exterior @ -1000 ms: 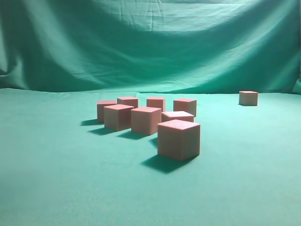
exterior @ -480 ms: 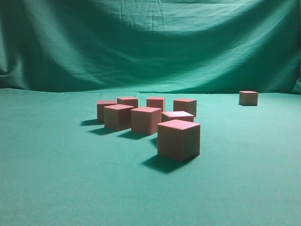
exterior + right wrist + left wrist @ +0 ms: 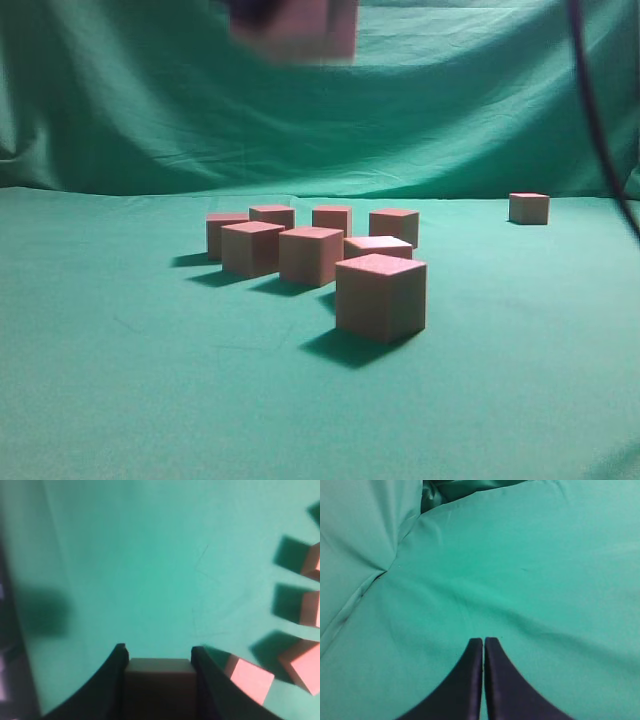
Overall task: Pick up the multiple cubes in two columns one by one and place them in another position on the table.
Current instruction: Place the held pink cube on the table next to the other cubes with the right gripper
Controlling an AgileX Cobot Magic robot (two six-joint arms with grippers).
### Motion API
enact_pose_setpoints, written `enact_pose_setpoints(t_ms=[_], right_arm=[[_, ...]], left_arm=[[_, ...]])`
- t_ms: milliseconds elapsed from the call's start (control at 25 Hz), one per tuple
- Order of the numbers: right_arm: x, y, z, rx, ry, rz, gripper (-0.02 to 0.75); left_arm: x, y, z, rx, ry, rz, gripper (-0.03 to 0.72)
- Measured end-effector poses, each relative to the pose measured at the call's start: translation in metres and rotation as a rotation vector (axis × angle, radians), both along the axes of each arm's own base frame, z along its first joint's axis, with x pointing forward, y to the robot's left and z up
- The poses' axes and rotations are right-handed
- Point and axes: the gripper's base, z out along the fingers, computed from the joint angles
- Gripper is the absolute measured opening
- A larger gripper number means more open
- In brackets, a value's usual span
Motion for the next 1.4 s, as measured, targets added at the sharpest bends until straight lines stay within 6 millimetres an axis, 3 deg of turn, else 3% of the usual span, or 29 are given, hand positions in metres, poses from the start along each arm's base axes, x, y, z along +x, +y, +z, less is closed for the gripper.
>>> enact_pose_setpoints(t_ms=[400, 1080, 1400], right_arm=[[0.03, 0.031, -0.054, -0.117, -0.002, 0.053, 0.265], [0.046, 0.043, -0.094, -0.167, -0.059, 0.07, 0.265], [0.048, 0.044, -0.102, -0.185, -0.064, 0.082, 0.265]], left_arm=[[0.0, 0.0, 0.0, 0.0, 0.0, 0.0, 0.0], [0.0, 0.0, 0.0, 0.0, 0.0, 0.0, 0.0], [0.0, 0.0, 0.0, 0.0, 0.0, 0.0, 0.0]])
